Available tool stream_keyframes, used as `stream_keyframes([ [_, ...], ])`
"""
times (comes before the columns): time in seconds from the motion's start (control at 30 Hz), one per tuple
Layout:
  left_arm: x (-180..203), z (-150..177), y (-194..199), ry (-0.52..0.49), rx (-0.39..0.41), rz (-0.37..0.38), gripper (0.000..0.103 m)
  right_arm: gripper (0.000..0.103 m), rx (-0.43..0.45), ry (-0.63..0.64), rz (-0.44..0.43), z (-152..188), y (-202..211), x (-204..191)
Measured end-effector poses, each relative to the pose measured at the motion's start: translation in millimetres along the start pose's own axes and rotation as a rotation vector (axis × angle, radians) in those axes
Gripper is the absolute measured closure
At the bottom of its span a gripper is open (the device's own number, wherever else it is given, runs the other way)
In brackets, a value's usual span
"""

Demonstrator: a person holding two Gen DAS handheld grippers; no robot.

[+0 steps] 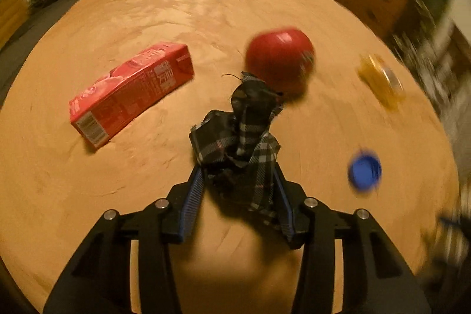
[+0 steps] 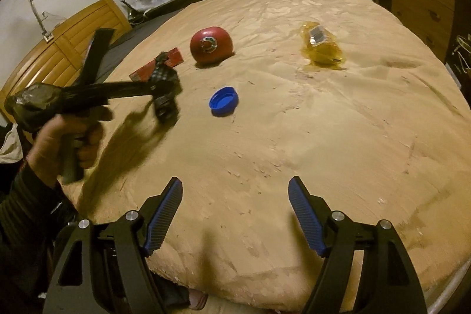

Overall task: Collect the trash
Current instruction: 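Grasp the plaid cloth with the left tool while the right tool grasps the blue bottle cap, then lift and carry the plaid cloth and blue cap with both tools over the bucket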

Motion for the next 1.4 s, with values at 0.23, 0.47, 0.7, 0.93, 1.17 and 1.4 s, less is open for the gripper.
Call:
stream_keyframes([
  [0.23,-13.5,22.6,7.1,-0.189,-0.071,-0.113,0.056,0.029,-0.013,0.060,-0.007,-24.5,-35.4,-12.0],
  [0.47,-26.5,23.6,11.3,-0.002,0.024,-0.109,0.027,0.034,-0.020,0.156,0.053,-60.3,-85.3,-31.8],
  [0.7,-32.6,23.7,12.8,0.178,0.106,-0.175,0.024,0.036,-0.029,0.238,0.196,-84.4,-116.1,-39.8],
  [0.93,-26.3,29.6,-1.2,0.186,0.120,-0.236,0.038,0.049,-0.046,0.250,0.247,-80.9,-133.3,-34.8],
  [1.17,-20.3,29.4,11.1,0.170,0.174,-0.212,0.069,0.062,-0.007,0.228,0.246,-81.3,-133.0,-30.6],
  [1.4,13.7,33.9,47.5,0.081,0.282,-0.224,0.070,0.062,0.091,0.185,0.235,-77.7,-92.7,-36.6],
])
Point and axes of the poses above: each gripper's, at about its wrist camera, not at the fingertips, and y roughly against the way its jaws point, x to its right, z to its underside, the point moved 6 cm from there along -y, roughly the way its jaws point, and after that the axes turned 5 degrees about y, right-handed, at the moved point
